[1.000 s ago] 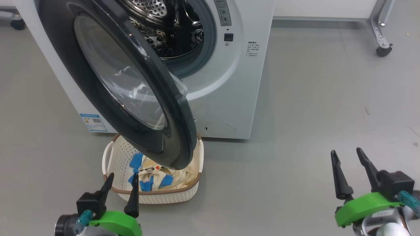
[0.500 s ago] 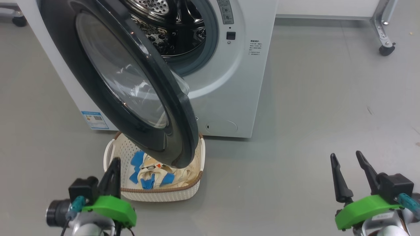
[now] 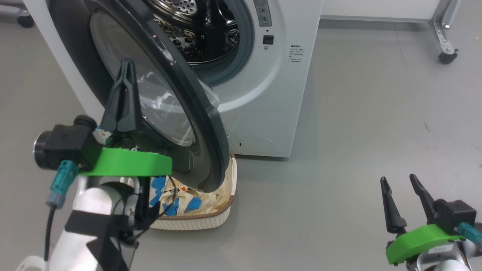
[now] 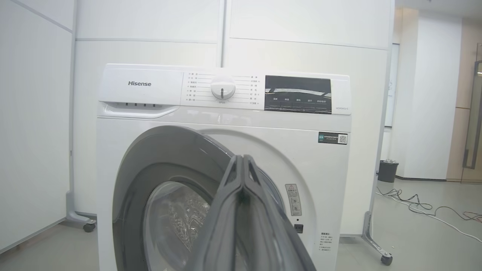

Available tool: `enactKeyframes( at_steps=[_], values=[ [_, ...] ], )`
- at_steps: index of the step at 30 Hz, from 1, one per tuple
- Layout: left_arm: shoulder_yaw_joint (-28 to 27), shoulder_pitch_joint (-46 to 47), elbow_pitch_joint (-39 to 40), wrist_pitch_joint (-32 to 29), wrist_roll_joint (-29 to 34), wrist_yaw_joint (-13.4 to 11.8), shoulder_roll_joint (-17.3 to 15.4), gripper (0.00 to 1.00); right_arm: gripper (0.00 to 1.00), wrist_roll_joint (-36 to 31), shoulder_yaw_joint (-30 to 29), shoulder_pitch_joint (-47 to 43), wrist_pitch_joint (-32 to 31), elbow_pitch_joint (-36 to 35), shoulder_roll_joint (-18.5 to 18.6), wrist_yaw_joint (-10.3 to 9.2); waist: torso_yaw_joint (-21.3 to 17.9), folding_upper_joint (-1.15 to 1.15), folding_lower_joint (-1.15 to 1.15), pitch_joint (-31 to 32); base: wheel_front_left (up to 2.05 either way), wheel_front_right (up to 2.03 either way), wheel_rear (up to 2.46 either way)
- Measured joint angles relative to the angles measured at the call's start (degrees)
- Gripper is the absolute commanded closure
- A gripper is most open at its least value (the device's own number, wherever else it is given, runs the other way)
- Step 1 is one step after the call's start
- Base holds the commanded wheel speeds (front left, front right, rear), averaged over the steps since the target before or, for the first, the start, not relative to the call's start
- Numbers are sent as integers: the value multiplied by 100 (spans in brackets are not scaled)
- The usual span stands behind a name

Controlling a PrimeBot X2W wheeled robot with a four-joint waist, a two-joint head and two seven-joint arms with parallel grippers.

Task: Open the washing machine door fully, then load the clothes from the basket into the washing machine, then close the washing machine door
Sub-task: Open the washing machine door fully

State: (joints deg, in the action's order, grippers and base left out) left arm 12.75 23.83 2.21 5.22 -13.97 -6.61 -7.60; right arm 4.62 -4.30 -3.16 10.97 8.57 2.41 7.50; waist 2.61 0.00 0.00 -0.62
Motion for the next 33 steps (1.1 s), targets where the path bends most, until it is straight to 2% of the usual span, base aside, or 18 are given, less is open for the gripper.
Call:
enactKeyframes(
  at_steps=[6, 8, 9, 12, 15, 18, 24, 33],
  values=[
    [768, 197, 660, -460, -33, 107, 334, 100, 0, 58, 58, 15, -22, 16, 0, 0, -116, 0, 0, -97, 0, 0, 0],
    [1057, 242, 670, -558, -145, 160, 393, 100, 0, 60, 86, 21, -22, 42, -1, 0, -186, 0, 0, -127, 0, 0, 0],
    [1392, 338, 608, -594, -266, 210, 437, 100, 0, 63, 110, 38, -22, 100, -1, 0, -258, 0, 0, -160, 0, 0, 0],
    [1831, 474, 403, -634, -504, 201, 500, 100, 0, 92, 178, 110, -22, 181, -1, 0, -381, 0, 0, -199, 0, 0, 0],
    [2204, 570, 96, -633, -704, 105, 501, 100, 0, 97, 205, 168, -22, 227, -1, 0, -476, 0, 0, -250, 0, 0, 0],
    [2486, 636, -270, -624, -1000, -113, 500, 100, 0, 118, 227, 225, -21, 292, -1, 0, -548, 0, 0, -282, 0, 0, 0],
    [2622, 710, -1113, -463, -1427, -446, 501, 100, 0, 137, 227, 270, -8, 374, -1, 0, -594, 0, 0, -274, 0, 0, 0],
    [2357, 769, -2224, -134, -1816, -615, 503, 100, 0, 170, 266, 269, -26, 485, -1, 0, -597, 0, 0, -194, 0, 0, 0]
  ],
)
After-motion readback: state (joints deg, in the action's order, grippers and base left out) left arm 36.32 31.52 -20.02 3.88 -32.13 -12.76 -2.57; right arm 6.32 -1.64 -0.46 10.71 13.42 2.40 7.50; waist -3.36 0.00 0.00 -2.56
